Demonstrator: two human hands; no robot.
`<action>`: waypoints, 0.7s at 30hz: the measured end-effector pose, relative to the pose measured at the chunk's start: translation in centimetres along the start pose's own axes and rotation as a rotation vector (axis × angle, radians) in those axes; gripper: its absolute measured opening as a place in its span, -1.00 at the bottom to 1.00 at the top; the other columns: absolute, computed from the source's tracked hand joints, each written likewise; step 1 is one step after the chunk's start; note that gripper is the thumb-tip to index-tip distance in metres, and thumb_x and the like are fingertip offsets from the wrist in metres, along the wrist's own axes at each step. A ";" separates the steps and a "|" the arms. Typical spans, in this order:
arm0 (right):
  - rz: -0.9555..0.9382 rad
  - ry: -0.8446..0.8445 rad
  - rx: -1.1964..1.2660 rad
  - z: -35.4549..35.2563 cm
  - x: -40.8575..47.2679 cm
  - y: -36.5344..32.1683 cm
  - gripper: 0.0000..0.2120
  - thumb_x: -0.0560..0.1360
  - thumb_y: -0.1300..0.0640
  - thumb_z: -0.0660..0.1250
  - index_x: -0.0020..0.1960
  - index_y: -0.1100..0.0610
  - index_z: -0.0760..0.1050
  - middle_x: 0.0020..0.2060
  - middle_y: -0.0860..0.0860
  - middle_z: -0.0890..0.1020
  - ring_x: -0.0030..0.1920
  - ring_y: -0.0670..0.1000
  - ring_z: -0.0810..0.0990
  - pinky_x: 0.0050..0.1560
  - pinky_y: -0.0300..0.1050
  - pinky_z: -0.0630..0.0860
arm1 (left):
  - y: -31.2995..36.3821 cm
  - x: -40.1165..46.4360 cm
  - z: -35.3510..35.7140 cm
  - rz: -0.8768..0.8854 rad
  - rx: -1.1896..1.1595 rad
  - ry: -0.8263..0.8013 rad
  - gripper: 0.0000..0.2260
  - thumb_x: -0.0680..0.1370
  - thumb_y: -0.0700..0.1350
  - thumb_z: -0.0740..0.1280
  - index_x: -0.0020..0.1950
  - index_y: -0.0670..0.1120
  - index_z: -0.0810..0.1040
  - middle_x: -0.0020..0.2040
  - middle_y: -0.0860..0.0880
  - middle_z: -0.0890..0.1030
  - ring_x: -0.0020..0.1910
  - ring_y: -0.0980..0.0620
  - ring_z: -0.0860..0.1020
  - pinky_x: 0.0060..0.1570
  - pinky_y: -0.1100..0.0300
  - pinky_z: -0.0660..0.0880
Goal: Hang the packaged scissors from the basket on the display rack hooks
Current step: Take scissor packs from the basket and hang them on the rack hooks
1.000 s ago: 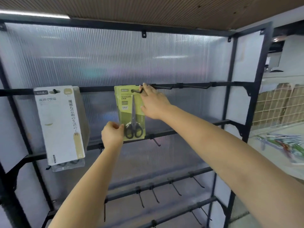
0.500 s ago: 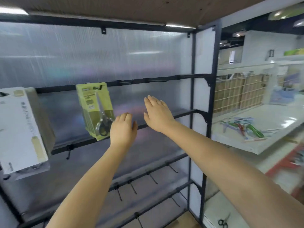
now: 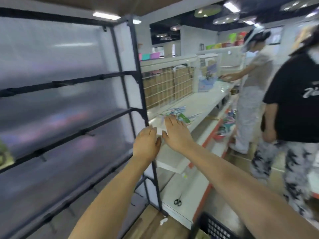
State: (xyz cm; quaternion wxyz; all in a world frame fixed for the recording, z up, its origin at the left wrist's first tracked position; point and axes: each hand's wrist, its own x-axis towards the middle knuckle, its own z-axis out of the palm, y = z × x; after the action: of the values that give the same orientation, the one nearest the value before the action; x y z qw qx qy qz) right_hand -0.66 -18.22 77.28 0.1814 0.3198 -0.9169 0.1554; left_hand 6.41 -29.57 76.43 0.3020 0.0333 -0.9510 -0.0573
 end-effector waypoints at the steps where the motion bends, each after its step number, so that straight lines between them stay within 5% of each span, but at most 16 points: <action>1: 0.032 0.005 -0.009 -0.3 -0.9 2.0 -0.43 0.59 0.05 0.12 0.52 0.19 0.05 0.49 0.11 0.18 0.48 0.08 0.14 0.46 0.02 0.08 | 1.9 0.3 1.0 0.012 -0.052 -0.045 -0.76 0.51 -0.13 0.26 0.04 -0.26 0.57 0.01 -0.20 0.62 0.01 -0.18 0.58 -0.05 0.10 0.51; 5: 0.170 -0.004 -0.049 -1.4 -5.0 9.6 -0.43 0.58 0.05 0.12 0.51 0.22 0.06 0.48 0.14 0.19 0.48 0.09 0.16 0.43 0.00 0.10 | 8.9 1.0 5.5 0.045 -0.134 -0.151 -0.59 0.61 -0.06 0.17 0.41 -0.23 0.34 0.41 -0.21 0.36 0.39 -0.15 0.32 0.33 0.07 0.25; 8: 0.286 -0.030 -0.047 -1.8 -9.0 15.1 -0.44 0.57 0.07 0.14 0.49 0.24 0.09 0.47 0.15 0.21 0.46 0.10 0.18 0.42 -0.02 0.11 | 14.0 0.7 8.6 0.095 -0.193 -0.202 -0.60 0.58 -0.04 0.15 0.32 -0.26 0.44 0.31 -0.25 0.46 0.27 -0.21 0.44 0.25 0.03 0.36; 11: 0.389 0.006 0.002 -1.5 -13.8 20.1 -0.49 0.52 0.10 0.24 0.41 0.28 0.27 0.35 0.19 0.39 0.37 0.17 0.34 0.36 0.07 0.28 | 19.0 -0.4 11.4 0.179 -0.243 -0.241 -0.62 0.49 -0.02 0.13 0.04 -0.26 0.58 -0.02 -0.23 0.60 -0.07 -0.24 0.58 -0.09 0.01 0.52; 17: 0.586 -0.028 -0.030 -0.5 -23.4 27.0 -0.51 0.57 0.12 0.17 0.43 0.29 0.22 0.38 0.22 0.34 0.40 0.17 0.30 0.37 0.10 0.25 | 27.7 -4.6 17.0 0.288 -0.239 -0.432 -0.64 0.61 -0.05 0.16 0.33 -0.21 0.41 0.33 -0.17 0.44 0.31 -0.13 0.39 0.28 0.08 0.28; 21: 0.718 -0.056 -0.036 1.4 -29.2 28.9 -0.53 0.53 0.13 0.22 0.39 0.28 0.29 0.29 0.20 0.44 0.27 0.16 0.42 0.28 -0.01 0.32 | 30.6 -8.3 20.2 0.367 -0.234 -0.556 -0.63 0.60 -0.05 0.15 0.36 -0.19 0.37 0.33 -0.14 0.43 0.30 -0.08 0.39 0.30 0.10 0.31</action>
State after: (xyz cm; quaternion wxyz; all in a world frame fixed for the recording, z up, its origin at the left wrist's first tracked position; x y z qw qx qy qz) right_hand 1.70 18.27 58.56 0.0957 -0.0218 -0.9780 0.1839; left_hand 0.64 3.38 59.29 0.0385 -0.1899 -0.9740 -0.1176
